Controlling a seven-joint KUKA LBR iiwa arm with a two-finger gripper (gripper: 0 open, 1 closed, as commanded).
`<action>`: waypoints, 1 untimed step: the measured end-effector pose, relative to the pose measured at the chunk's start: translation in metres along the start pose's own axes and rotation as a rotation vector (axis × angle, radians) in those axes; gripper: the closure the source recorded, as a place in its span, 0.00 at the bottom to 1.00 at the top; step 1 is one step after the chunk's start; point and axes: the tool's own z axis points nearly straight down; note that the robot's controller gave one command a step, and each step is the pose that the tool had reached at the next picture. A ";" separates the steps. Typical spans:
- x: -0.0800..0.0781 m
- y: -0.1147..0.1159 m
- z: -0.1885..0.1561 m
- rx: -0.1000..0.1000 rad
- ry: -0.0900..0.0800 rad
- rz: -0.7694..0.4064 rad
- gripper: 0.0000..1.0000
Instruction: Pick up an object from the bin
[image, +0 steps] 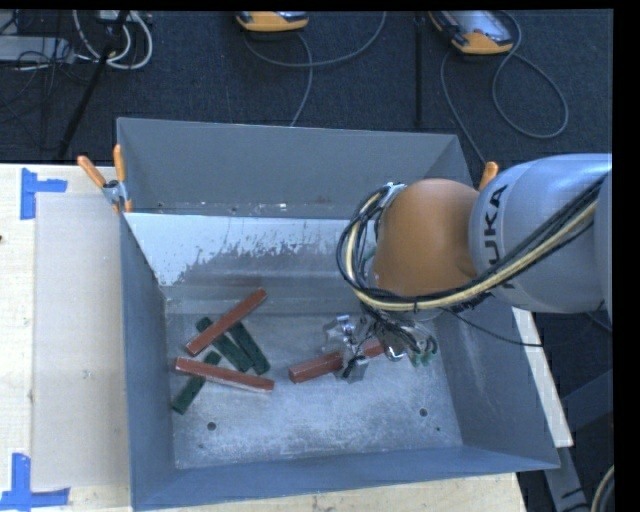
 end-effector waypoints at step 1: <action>0.004 -0.022 -0.133 0.004 -0.016 0.006 1.00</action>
Offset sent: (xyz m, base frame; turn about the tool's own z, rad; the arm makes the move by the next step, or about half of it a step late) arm 0.0003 -0.0227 0.1290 0.0028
